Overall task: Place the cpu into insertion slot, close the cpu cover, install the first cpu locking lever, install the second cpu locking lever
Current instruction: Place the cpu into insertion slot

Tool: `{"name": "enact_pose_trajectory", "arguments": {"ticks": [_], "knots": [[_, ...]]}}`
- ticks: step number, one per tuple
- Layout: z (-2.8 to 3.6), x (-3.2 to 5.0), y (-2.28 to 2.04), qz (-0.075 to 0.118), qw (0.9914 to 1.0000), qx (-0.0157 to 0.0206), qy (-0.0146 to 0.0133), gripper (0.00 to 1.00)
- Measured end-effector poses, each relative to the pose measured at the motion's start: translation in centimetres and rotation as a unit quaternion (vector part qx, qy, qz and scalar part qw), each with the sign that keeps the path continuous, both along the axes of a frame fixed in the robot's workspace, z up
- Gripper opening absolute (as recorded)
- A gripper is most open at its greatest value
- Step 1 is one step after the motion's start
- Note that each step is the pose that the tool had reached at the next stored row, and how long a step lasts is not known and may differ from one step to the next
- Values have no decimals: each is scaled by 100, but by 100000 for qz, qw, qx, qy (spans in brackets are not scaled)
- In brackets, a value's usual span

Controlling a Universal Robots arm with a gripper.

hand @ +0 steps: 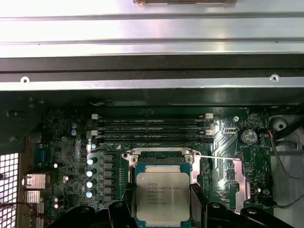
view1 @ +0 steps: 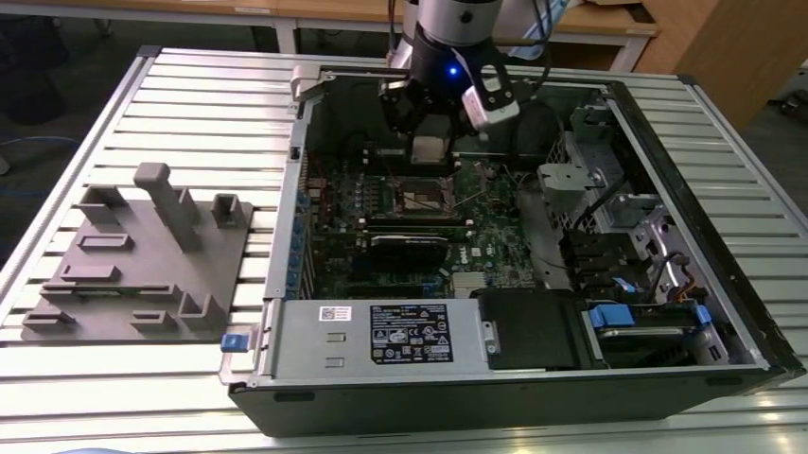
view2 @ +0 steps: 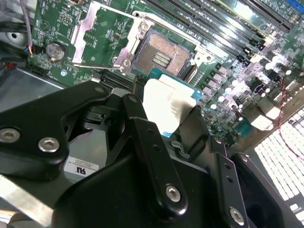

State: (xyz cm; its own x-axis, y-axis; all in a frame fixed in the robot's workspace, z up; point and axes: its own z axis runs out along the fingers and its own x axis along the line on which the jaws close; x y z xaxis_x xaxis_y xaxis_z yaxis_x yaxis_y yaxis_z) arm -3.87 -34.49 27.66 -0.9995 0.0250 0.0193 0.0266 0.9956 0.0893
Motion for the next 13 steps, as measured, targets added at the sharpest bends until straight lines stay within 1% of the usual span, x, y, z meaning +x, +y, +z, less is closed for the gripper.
{"name": "enact_pose_trajectory", "arguments": {"ticks": [3,11,13], "knots": [[-15,0,0,2,100000,-3,0,54],[-22,0,0,1,100000,3,-2,54],[-42,0,-3,1,100000,-3,2,54]]}}
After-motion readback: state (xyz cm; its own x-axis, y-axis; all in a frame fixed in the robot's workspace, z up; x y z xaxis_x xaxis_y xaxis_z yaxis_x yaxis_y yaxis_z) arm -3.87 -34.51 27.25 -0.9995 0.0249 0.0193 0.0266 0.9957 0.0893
